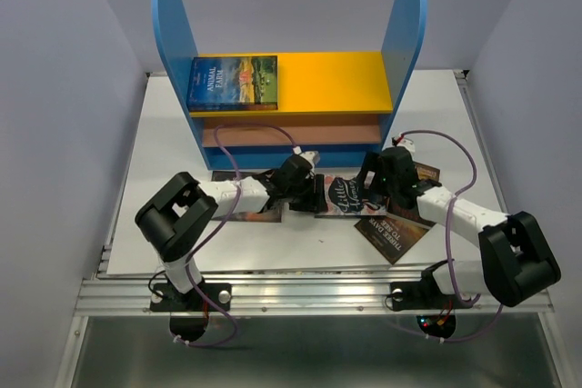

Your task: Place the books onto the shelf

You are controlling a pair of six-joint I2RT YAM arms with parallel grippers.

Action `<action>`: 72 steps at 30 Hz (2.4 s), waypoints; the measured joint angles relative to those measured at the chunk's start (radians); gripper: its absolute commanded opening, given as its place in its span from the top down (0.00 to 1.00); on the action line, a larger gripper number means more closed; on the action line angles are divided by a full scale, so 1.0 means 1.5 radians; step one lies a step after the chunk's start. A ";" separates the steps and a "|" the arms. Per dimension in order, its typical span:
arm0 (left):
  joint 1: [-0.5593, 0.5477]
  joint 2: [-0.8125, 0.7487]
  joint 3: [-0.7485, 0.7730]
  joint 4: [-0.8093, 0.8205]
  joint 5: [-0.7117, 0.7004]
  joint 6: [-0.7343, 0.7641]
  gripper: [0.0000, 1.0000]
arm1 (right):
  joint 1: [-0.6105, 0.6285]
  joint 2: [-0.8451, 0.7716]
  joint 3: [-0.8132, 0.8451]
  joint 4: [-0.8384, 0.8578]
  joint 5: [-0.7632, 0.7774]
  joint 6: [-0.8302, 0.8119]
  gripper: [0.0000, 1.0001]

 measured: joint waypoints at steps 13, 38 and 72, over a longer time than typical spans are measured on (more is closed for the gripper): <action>-0.003 0.016 0.022 -0.019 -0.020 0.000 0.44 | -0.019 0.022 -0.015 -0.007 -0.021 -0.007 0.00; -0.001 0.030 0.054 -0.063 -0.052 0.006 0.45 | -0.069 -0.092 -0.054 0.019 -0.213 -0.025 0.79; -0.198 -0.357 -0.062 -0.064 -0.344 0.460 0.01 | -0.044 -0.104 0.145 -0.241 -0.276 0.122 0.99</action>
